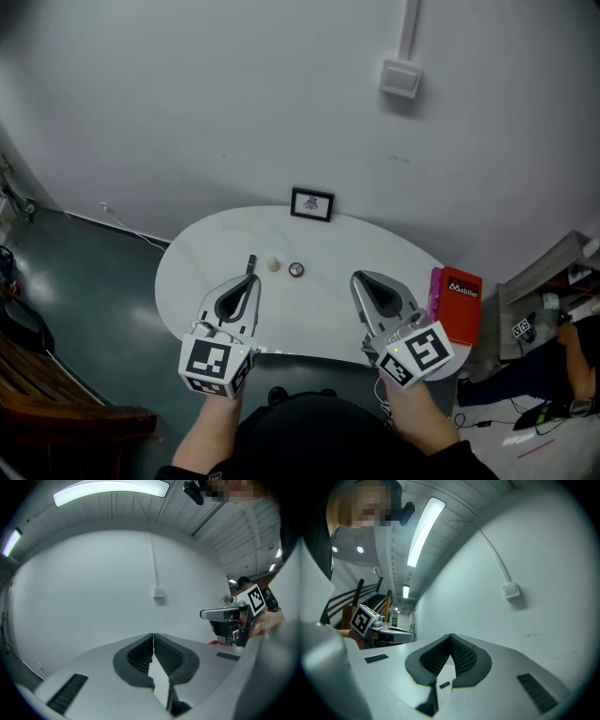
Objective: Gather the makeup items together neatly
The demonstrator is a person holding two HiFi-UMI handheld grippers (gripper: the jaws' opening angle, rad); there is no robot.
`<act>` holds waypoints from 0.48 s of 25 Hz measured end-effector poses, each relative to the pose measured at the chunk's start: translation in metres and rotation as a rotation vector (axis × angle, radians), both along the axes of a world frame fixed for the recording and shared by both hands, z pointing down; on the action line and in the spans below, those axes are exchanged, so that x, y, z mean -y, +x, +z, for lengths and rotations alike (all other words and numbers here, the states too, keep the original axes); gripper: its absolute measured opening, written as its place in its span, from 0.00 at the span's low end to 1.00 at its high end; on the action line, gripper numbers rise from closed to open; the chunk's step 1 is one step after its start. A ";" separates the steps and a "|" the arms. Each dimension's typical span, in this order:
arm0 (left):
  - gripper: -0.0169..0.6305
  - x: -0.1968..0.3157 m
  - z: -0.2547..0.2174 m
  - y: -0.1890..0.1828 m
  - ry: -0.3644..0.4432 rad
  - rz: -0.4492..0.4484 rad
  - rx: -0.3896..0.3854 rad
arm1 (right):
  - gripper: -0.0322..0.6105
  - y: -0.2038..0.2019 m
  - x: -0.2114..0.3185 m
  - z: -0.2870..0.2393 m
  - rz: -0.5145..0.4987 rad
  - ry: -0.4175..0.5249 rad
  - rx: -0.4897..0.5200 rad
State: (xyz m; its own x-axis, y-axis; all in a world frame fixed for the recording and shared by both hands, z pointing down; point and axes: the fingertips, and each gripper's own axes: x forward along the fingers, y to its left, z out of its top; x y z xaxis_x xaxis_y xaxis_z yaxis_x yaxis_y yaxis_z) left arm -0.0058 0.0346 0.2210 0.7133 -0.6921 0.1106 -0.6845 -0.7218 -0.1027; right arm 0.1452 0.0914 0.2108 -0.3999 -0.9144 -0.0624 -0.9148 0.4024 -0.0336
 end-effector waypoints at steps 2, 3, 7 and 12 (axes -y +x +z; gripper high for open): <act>0.05 0.004 0.001 -0.003 -0.006 0.005 -0.004 | 0.10 0.004 0.002 0.005 0.016 -0.024 0.010; 0.05 0.005 0.002 -0.004 -0.011 0.006 -0.005 | 0.10 0.006 0.003 0.007 0.024 -0.033 0.013; 0.05 0.012 0.012 -0.002 -0.046 0.033 -0.010 | 0.10 0.009 0.002 0.008 0.051 -0.047 -0.001; 0.05 0.012 0.018 -0.005 -0.056 0.044 -0.009 | 0.10 0.008 0.002 0.010 0.064 -0.053 0.004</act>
State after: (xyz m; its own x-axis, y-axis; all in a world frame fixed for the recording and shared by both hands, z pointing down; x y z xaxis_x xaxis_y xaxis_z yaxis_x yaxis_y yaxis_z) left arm -0.0111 0.0231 0.2387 0.7438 -0.6532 0.1417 -0.6528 -0.7555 -0.0559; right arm 0.1534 0.0897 0.2212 -0.3407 -0.9401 -0.0148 -0.9383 0.3410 -0.0572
